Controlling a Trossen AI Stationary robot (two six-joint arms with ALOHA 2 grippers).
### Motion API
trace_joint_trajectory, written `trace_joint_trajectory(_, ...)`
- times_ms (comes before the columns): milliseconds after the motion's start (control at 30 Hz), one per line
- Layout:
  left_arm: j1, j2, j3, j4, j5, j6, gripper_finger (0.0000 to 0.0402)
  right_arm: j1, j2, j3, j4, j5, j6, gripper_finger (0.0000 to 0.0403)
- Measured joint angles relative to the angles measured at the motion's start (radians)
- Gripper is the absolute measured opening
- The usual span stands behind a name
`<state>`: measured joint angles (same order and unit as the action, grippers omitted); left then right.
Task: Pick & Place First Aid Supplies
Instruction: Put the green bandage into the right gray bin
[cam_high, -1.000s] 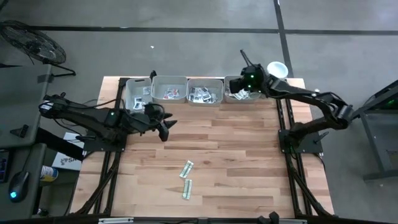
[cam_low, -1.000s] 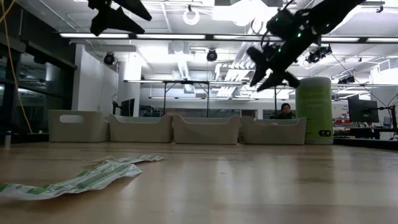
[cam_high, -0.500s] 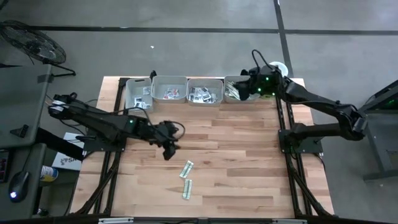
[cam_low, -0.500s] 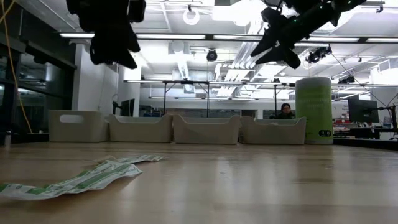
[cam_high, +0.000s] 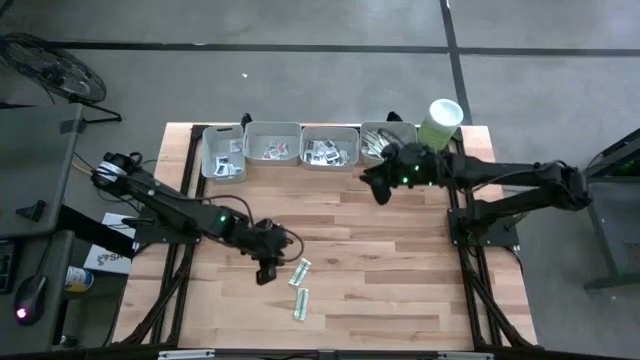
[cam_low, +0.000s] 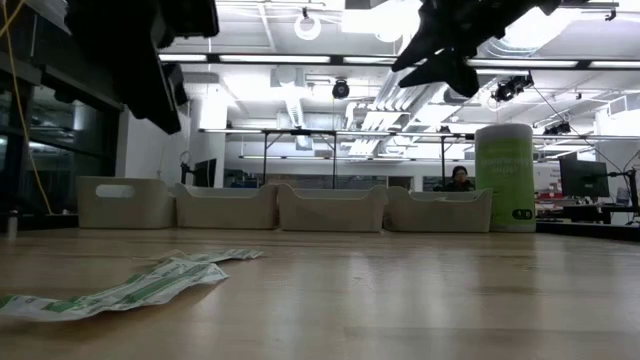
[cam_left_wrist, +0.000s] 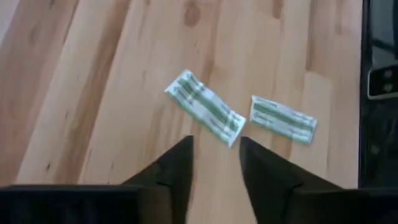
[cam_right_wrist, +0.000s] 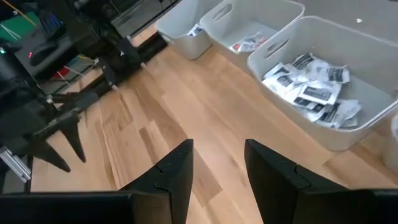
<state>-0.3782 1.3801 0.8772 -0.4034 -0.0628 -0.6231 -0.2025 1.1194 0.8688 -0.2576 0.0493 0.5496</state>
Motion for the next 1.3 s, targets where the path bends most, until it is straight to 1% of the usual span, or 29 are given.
trace_joint_trajectory(100, -0.02, 0.009, 0.0, 0.033, -0.022, 0.039, 0.0088, 0.077, 0.022, 0.0, 0.004, 0.076, 0.035, 0.0138)
trace_joint_trajectory(200, -0.037, 0.016, 0.0, 0.088, -0.048, 0.093, 0.0028, 0.14, 0.058, 0.0, 0.013, 0.133, 0.076, 0.0138)
trace_joint_trajectory(233, -0.037, 0.022, 0.001, 0.112, -0.052, 0.114, 0.0015, 0.159, 0.074, 0.0, 0.018, 0.144, 0.084, 0.0138)
trace_joint_trajectory(267, -0.038, 0.028, 0.001, 0.124, -0.052, 0.125, 0.0009, 0.176, 0.088, 0.0, 0.028, 0.148, 0.095, 0.0138)
trace_joint_trajectory(467, -0.042, 0.096, 0.0, 0.177, -0.014, 0.152, 0.0003, 0.262, 0.181, 0.0, 0.09, 0.186, 0.162, 0.0138)
trace_joint_trajectory(567, -0.054, 0.142, 0.0, 0.184, 0.024, 0.154, 0.0002, 0.288, 0.223, 0.0, 0.114, 0.203, 0.186, 0.0138)
trace_joint_trajectory(667, -0.071, 0.187, 0.0, 0.207, 0.035, 0.148, 0.0001, 0.306, 0.257, 0.0, 0.126, 0.206, 0.211, 0.0138)
trace_joint_trajectory(900, -0.111, 0.26, 0.001, 0.293, 0.021, 0.113, 0.0001, 0.317, 0.306, 0.0, 0.168, 0.207, 0.235, 0.0138)
trace_joint_trajectory(1100, -0.121, 0.307, 0.0, 0.302, -0.023, 0.046, 0.0, 0.317, 0.309, 0.0, 0.173, 0.233, 0.236, 0.0138)
trace_joint_trajectory(1300, -0.12, 0.358, 0.0, 0.325, -0.038, 0.003, 0.0, 0.316, 0.309, 0.0, 0.173, 0.233, 0.236, 0.0138)
